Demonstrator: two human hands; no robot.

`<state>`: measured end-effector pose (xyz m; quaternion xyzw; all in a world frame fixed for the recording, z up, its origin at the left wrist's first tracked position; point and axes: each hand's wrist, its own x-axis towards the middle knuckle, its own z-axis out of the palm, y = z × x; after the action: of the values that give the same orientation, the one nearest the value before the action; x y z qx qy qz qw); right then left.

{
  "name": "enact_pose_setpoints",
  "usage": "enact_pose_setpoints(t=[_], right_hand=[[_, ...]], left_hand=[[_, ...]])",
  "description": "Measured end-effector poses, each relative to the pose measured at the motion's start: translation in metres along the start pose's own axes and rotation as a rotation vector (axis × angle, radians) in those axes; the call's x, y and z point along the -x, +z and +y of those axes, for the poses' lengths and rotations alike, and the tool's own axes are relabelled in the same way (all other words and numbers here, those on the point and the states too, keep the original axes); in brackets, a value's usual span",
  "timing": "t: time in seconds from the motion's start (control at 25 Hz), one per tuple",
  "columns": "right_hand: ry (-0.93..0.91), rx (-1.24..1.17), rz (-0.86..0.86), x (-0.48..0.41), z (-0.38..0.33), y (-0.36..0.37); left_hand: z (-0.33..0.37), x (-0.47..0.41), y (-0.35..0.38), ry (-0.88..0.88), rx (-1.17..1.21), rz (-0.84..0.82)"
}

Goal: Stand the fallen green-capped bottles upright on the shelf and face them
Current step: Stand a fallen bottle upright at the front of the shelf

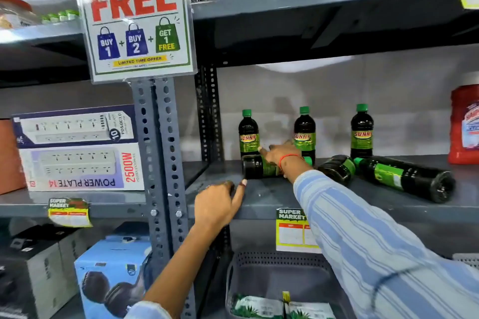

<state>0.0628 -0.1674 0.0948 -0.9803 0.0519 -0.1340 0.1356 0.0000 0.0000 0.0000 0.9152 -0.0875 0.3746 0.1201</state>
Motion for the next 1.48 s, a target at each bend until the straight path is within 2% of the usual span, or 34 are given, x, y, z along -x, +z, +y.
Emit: enact_pose_setpoints(t=[0.12,0.24,0.36,0.48,0.6,0.68,0.84,0.88,1.0,1.16,1.36,1.48], right_hand=[[0.061,0.018,-0.02,-0.007,-0.004,0.009],[0.093,-0.059,-0.034,-0.01,-0.004,0.01],[0.201,-0.142,-0.044,-0.021,0.0,0.006],[0.297,-0.37,-0.117,-0.052,0.011,0.027],[0.38,-0.735,-0.103,-0.065,0.015,0.042],[0.307,-0.849,0.002,-0.021,0.002,0.029],[-0.17,-0.744,0.42,0.019,-0.013,0.026],[-0.282,-0.699,0.476,0.025,-0.017,0.028],[-0.478,-0.55,0.461,0.03,-0.022,0.035],[-0.447,-0.605,0.407,0.029,-0.021,0.038],[-0.24,-0.495,0.398,0.032,-0.023,0.049],[-0.228,-0.675,0.258,0.025,-0.023,0.052]], left_hand=[[0.001,0.0,0.002,0.014,-0.056,0.068],[0.0,0.0,0.003,0.022,-0.057,0.123],[0.0,0.002,0.004,0.02,-0.032,0.146],[0.003,0.003,0.001,0.0,-0.046,0.127],[0.004,0.009,0.002,-0.032,-0.02,0.166],[-0.001,0.016,0.009,0.053,-0.022,0.209],[-0.008,0.019,0.02,0.114,-0.066,0.314],[-0.008,0.019,0.02,0.116,-0.073,0.33],[-0.006,0.021,0.022,0.127,-0.1,0.384],[-0.005,0.024,0.021,0.092,-0.137,0.391],[-0.002,0.031,0.023,-0.002,-0.159,0.38],[-0.002,0.031,0.024,-0.017,-0.148,0.364]])
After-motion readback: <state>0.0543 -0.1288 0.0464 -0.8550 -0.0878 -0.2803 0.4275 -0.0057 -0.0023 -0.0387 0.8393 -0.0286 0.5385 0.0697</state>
